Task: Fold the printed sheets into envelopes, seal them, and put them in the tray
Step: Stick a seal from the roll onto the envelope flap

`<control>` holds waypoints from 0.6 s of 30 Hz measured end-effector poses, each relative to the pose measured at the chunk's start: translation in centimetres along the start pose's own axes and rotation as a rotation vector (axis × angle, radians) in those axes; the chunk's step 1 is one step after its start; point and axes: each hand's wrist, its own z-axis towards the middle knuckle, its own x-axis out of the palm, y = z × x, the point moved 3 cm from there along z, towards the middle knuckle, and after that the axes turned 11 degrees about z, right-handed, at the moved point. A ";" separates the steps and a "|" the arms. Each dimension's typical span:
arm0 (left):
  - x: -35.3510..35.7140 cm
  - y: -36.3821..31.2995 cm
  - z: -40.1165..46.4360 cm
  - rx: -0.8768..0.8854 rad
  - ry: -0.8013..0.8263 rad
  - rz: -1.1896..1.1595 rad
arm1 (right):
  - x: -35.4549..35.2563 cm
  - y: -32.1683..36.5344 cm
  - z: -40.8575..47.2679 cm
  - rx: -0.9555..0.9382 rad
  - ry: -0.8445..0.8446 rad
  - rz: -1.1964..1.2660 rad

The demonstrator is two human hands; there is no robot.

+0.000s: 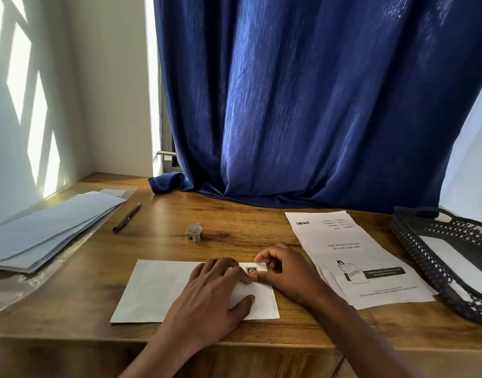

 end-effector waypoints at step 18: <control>0.0 0.1 -0.1 -0.073 -0.040 0.031 | -1.0 3.4 2.0 0.007 0.164 0.077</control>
